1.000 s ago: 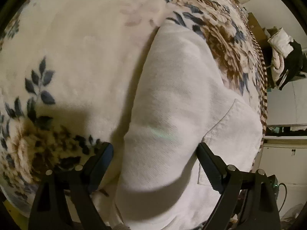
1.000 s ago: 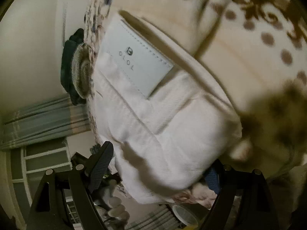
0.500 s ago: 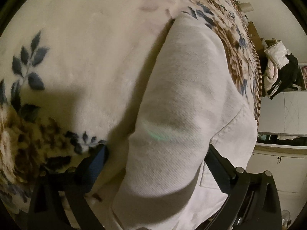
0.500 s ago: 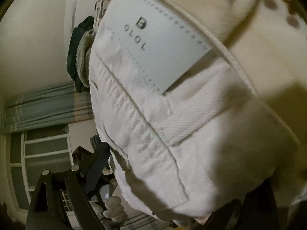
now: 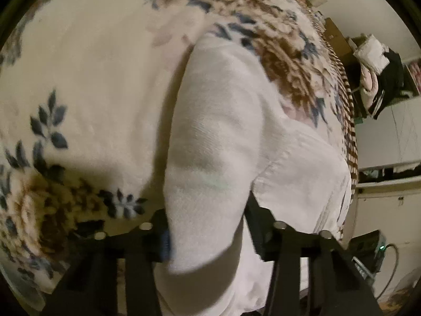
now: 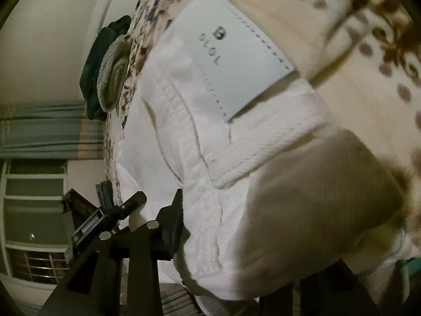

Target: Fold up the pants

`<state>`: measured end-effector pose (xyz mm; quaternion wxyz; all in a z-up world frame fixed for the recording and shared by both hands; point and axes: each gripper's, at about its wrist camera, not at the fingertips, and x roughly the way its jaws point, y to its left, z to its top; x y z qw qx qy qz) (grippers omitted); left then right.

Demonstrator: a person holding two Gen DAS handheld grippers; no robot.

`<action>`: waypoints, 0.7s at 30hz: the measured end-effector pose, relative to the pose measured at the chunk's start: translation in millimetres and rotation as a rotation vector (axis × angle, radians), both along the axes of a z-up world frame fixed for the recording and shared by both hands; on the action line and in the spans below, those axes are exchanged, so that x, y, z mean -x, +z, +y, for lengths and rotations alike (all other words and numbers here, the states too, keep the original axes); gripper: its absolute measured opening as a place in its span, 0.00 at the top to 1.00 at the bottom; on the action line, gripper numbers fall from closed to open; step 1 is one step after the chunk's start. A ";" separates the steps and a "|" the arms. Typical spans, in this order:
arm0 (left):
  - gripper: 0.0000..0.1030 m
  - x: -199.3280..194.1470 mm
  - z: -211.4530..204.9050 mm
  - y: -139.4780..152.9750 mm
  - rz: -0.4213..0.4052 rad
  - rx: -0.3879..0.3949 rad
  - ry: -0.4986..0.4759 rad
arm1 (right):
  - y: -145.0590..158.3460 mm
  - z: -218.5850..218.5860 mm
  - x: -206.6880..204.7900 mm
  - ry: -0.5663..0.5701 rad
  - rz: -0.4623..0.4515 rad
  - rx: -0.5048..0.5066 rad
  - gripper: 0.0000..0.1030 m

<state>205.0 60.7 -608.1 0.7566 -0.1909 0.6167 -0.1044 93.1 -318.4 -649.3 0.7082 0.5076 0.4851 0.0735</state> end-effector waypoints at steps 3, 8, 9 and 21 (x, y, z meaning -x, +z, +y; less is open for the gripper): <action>0.63 2.4 -5.1 11.1 -0.023 -0.039 -0.021 | 12.3 -6.3 -1.6 0.006 -0.009 0.022 0.67; 0.69 3.6 -7.4 23.0 -0.047 -0.036 -0.023 | 34.8 -6.6 -4.9 0.019 -0.034 0.040 0.68; 0.69 3.6 -8.6 27.2 -0.054 -0.035 -0.025 | 38.2 -12.7 -5.8 0.017 -0.038 0.040 0.69; 0.72 -13.2 -17.6 96.0 -0.136 -0.015 -0.023 | 115.0 -27.0 -15.1 0.033 -0.135 0.088 0.71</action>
